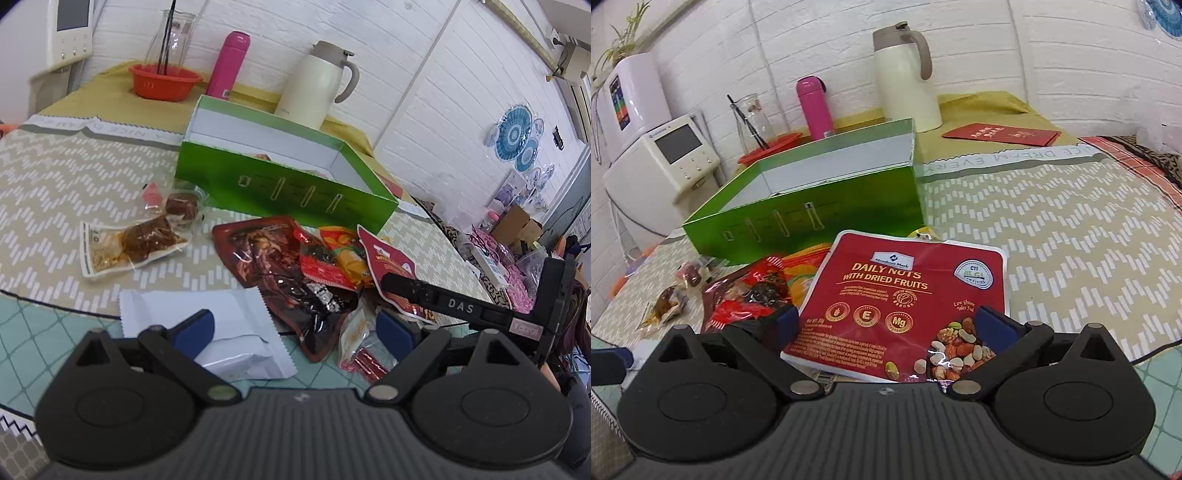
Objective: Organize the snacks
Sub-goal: 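Move the left tool to the red Daily Nuts pouch on the pile, then grasp the red Daily Nuts pouch with the left tool and lift it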
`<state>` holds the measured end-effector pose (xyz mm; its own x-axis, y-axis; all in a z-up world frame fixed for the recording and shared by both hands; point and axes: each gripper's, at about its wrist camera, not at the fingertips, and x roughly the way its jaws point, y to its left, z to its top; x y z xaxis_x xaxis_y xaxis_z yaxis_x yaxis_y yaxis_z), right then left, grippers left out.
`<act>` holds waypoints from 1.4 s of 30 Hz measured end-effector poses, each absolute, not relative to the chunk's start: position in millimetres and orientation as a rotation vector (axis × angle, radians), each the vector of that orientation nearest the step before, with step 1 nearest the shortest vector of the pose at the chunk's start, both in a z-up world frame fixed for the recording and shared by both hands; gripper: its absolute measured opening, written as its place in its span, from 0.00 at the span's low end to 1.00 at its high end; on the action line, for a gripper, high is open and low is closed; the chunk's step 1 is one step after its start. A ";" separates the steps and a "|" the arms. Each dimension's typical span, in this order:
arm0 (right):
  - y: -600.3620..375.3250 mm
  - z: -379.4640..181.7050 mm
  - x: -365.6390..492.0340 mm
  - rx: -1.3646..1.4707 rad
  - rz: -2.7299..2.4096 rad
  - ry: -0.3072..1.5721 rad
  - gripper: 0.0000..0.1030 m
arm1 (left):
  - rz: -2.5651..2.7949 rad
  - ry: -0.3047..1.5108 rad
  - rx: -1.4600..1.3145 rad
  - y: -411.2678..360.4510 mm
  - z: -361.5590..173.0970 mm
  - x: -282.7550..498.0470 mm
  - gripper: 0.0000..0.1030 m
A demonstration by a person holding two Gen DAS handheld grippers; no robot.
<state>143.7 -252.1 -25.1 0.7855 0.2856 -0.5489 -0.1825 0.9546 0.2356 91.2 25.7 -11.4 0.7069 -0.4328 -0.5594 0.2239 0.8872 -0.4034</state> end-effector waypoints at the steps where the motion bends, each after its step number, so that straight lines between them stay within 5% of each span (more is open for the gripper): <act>1: -252.3 -22.3 140.5 0.169 0.271 0.619 1.00 | -0.373 0.696 -0.313 25.2 -11.2 90.6 0.87; 11: -215.8 -24.5 123.6 -0.272 0.250 0.588 1.00 | -0.413 0.690 -0.312 20.1 -4.5 96.7 0.87; 22: -230.8 -24.4 130.5 -0.182 0.247 0.603 1.00 | -0.650 0.735 -0.276 -51.6 4.6 174.3 0.84; 27: -239.1 -22.7 127.7 -0.143 0.272 0.606 1.00 | -0.684 0.827 -0.292 -77.9 -11.1 210.3 0.62; 42: -325.4 -17.3 135.4 0.281 0.174 0.693 1.00 | -0.694 0.859 -0.179 -100.4 -12.0 228.3 0.31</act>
